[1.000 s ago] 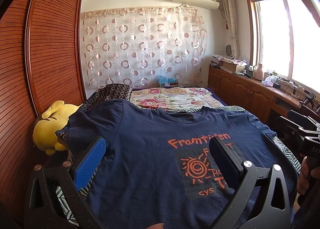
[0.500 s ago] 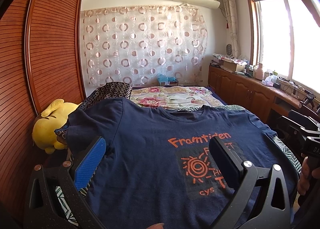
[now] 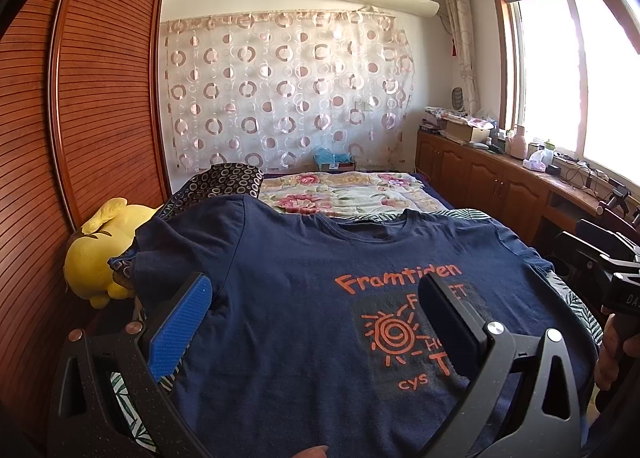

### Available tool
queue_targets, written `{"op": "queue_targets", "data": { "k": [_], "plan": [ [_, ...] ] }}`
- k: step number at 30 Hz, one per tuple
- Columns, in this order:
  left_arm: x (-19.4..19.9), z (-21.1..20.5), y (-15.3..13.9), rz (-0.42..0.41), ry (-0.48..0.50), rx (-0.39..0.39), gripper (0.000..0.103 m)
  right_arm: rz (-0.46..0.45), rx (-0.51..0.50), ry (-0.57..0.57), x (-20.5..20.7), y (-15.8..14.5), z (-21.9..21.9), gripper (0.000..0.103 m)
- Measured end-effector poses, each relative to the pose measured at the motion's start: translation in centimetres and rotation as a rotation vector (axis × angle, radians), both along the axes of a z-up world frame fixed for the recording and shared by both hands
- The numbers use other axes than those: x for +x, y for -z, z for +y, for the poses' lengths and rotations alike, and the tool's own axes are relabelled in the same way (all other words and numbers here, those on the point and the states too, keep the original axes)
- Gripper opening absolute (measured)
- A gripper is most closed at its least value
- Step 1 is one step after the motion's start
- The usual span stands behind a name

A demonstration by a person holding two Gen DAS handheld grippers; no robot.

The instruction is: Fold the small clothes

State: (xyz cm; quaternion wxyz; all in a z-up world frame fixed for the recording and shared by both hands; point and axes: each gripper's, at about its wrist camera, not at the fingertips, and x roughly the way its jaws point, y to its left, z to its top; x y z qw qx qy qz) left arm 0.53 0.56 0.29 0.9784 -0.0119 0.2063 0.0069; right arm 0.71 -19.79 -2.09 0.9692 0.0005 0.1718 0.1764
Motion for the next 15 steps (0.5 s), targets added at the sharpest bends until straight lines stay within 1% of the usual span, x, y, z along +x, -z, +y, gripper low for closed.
{"op": "queue_targets", "data": {
  "k": [15],
  "plan": [
    [-0.02,-0.07,0.01,-0.004,0.001,-0.005,0.103,0.001,0.0,-0.003,-0.01,0.0,0.03,0.103]
  ]
}}
